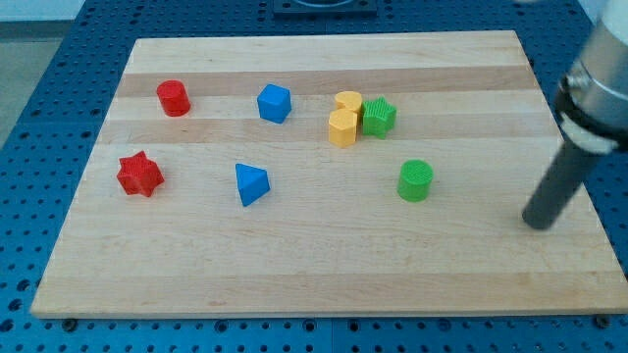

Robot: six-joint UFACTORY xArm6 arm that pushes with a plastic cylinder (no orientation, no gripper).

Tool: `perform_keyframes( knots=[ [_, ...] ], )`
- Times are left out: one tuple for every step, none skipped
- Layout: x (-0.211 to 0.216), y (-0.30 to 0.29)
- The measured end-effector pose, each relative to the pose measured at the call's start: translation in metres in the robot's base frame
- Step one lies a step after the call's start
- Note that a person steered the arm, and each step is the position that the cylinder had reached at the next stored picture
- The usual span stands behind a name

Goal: Place the green blocks into the yellow blocks

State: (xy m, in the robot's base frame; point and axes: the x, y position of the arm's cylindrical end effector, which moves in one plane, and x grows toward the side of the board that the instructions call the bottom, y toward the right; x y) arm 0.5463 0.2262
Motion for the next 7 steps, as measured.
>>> perform_keyframes(
  knots=[
    [-0.009,-0.049],
    [-0.044,-0.109],
    [-0.064,-0.136],
    [-0.064,-0.129],
    [-0.085,-0.143],
    [-0.110,-0.153],
    [-0.107,-0.141]
  ],
)
